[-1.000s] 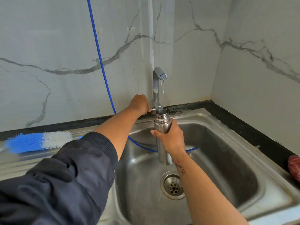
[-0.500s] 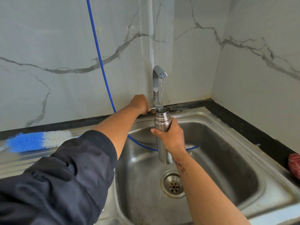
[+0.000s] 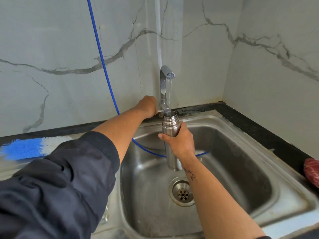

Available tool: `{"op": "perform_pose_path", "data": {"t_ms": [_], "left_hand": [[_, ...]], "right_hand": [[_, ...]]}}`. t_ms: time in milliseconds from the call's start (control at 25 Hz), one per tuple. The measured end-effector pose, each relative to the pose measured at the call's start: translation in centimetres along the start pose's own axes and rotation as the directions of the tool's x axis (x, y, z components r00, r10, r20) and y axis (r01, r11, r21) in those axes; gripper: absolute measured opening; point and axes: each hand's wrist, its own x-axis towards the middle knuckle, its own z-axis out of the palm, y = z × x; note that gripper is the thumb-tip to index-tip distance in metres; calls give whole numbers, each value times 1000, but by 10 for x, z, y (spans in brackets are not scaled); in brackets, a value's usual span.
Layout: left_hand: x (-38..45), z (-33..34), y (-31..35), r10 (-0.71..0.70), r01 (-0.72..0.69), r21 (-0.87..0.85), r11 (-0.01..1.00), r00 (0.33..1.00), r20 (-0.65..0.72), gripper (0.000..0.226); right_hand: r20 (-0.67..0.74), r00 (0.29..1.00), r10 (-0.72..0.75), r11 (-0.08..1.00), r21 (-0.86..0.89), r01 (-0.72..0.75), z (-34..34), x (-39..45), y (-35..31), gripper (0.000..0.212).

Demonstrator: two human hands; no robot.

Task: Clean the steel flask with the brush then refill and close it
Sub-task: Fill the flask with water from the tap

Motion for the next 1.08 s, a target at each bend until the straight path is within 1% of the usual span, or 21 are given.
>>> {"op": "perform_pose_path", "data": {"t_ms": [120,240,320,520,600,680,800,960,1000,1080], "left_hand": [[-3,-9,10,64,-62,25,998,996,-63,9],[0,-15,19,112,-113,-2,994,987,-114,7],[4,-16,24,124,-124,8,992,982,-146,12],[6,-17,40,157,-153,35,988,972,-174,17],[7,-15,43,182,-184,6,983,966,-184,16],[6,-14,44,171,-174,-4,985,968,-186,16],[-4,-14,44,109,-124,-71,990,977,-186,18],[-46,-35,33,93,-107,-135,985,990,-106,22],[-62,-44,28,85,-103,-168,980,990,-111,25],[-97,-64,14,77,-125,-304,944,983,-166,30]], "right_hand": [[-6,1000,5,1000,8,-5,0,-2,1,63],[-3,1000,14,1000,5,-14,0,-4,1,62],[0,1000,13,1000,6,-13,-1,-3,0,62],[-2,1000,14,1000,6,-14,0,-2,1,61],[1,1000,7,1000,3,-7,1,-1,1,60],[5,1000,1,1000,1,-1,0,-1,0,60],[-9,1000,-3,1000,-27,3,-1,-2,0,59],[-28,999,-46,995,-84,44,-5,-8,-11,53],[-21,997,-72,993,-95,70,-6,-11,-17,52],[-13,991,-135,984,-118,133,-7,-21,-33,50]]}}
